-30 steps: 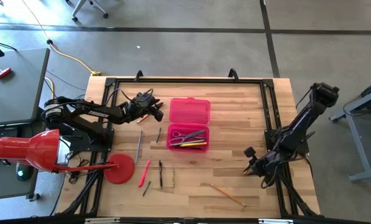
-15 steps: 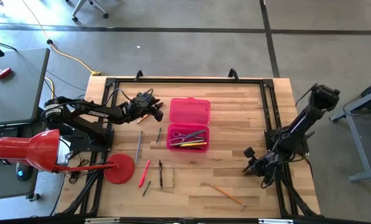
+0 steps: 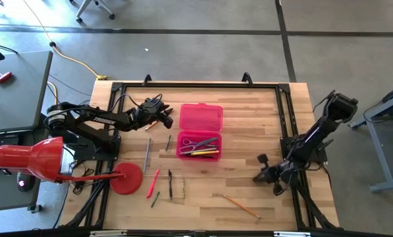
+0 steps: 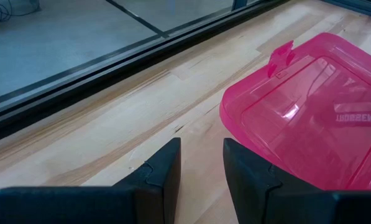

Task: Pick & place school supplies into a supply box
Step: Put the right green crayon into the pink supply box

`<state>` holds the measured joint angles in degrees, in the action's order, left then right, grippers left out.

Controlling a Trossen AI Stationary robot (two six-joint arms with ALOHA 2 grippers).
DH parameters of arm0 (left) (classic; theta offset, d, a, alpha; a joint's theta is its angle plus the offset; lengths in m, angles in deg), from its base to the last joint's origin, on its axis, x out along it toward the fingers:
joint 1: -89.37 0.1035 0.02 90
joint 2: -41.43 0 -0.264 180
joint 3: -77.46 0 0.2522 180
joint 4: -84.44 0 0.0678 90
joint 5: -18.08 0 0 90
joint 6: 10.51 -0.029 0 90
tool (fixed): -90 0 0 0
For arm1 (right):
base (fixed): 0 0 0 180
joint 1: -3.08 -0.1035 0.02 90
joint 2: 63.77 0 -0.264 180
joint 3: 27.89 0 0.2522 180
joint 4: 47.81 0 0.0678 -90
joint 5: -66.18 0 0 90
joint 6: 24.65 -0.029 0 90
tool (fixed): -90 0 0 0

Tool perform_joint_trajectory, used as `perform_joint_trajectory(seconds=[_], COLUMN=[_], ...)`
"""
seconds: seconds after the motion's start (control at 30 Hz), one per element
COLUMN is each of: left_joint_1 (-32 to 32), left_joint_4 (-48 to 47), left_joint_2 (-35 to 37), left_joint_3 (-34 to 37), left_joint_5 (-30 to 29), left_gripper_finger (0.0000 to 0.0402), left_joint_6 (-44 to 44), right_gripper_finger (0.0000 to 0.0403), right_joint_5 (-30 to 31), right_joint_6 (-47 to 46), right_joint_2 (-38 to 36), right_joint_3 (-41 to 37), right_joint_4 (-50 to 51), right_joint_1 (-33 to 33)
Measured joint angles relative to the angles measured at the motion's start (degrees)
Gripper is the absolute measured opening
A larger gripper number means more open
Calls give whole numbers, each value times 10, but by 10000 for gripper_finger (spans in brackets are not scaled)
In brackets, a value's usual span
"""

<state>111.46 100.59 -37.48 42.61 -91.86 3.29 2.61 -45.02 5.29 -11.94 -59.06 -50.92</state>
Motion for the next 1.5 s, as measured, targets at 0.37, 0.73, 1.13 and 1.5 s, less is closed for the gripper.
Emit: perform_joint_trajectory(seconds=[0.37,0.73,1.13,1.5], left_joint_1=[0,0,0,0], left_joint_4=[-3,-1,0,-1], left_joint_2=[0,0,0,0], left_joint_3=[0,0,0,0], left_joint_5=[0,0,0,0], left_gripper_finger=[150,150,150,150], left_joint_6=[0,0,0,0], right_gripper_finger=[2,1,4,42], right_joint_5=[158,35,-78,-105], right_joint_6=[135,127,92,88], right_joint_2=[3,122,354,385], right_joint_3=[127,304,455,543], right_joint_4=[-60,-64,-41,107], right_joint_1=[133,388,482,527])
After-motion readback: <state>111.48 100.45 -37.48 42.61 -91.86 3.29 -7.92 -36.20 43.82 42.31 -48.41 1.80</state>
